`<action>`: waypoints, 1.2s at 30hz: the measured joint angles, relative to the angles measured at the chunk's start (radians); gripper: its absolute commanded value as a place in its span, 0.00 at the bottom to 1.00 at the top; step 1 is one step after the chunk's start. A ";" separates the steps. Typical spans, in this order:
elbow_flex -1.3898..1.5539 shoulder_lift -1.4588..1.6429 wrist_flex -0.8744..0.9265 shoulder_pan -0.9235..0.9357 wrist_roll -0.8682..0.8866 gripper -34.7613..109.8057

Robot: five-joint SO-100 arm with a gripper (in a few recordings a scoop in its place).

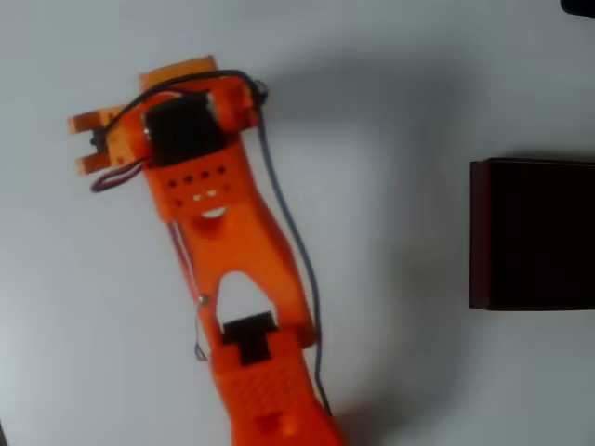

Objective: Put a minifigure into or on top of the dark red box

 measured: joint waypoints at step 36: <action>0.213 -0.055 0.000 1.134 0.104 0.32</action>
